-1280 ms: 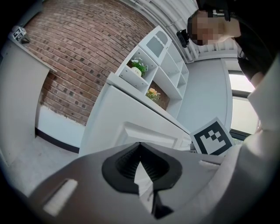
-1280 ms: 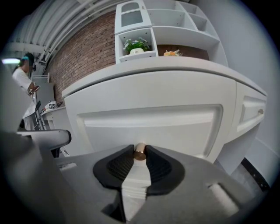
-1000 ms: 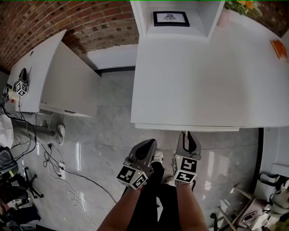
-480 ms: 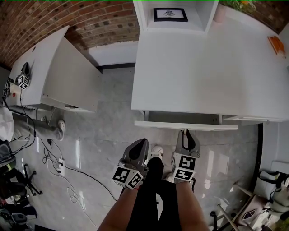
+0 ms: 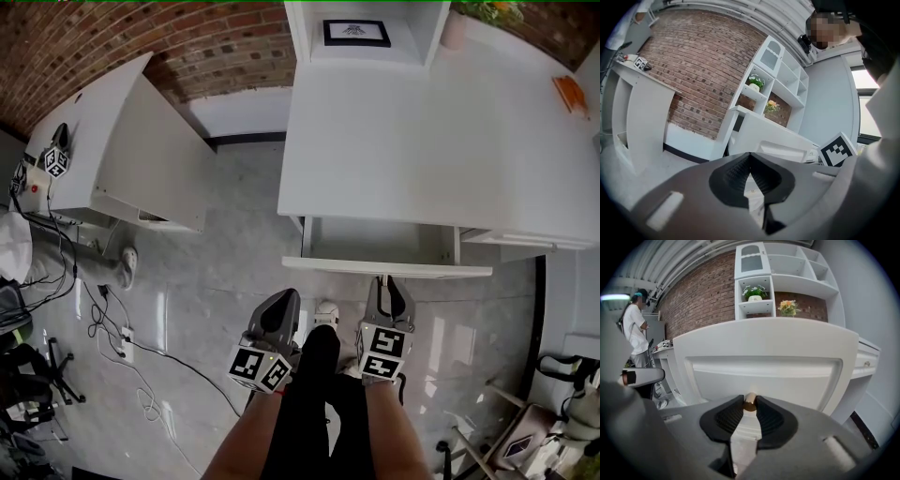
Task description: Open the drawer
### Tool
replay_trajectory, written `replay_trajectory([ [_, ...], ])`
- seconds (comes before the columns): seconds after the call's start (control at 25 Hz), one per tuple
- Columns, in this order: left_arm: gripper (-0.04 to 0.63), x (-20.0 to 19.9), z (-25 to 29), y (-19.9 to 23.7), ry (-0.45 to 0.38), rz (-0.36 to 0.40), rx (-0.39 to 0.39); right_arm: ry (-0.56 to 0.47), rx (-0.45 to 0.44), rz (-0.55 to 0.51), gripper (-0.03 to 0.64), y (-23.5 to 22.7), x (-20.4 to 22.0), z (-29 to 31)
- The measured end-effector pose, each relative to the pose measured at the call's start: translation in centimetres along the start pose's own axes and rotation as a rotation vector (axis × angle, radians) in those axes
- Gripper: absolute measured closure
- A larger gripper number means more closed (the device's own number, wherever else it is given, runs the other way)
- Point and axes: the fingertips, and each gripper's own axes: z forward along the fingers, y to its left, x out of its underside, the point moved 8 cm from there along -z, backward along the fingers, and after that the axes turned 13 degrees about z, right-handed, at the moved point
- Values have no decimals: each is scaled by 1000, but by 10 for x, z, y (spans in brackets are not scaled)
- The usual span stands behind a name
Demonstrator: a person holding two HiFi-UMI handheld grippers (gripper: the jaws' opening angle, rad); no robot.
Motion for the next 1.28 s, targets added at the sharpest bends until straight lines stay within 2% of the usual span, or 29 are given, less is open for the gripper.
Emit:
replay_trajectory([
  [0.76, 594, -4, -66, -17, -35, -13, -79, 19, -15, -24, 532, 3, 30, -52],
  [1.08, 594, 1, -91, -18, -2, -18, -48, 14, 8, -37, 532, 8, 45, -71],
  [1.28, 594, -4, -103, -16, -10, 0, -22, 5, 17, -44, 532, 6, 53, -84],
])
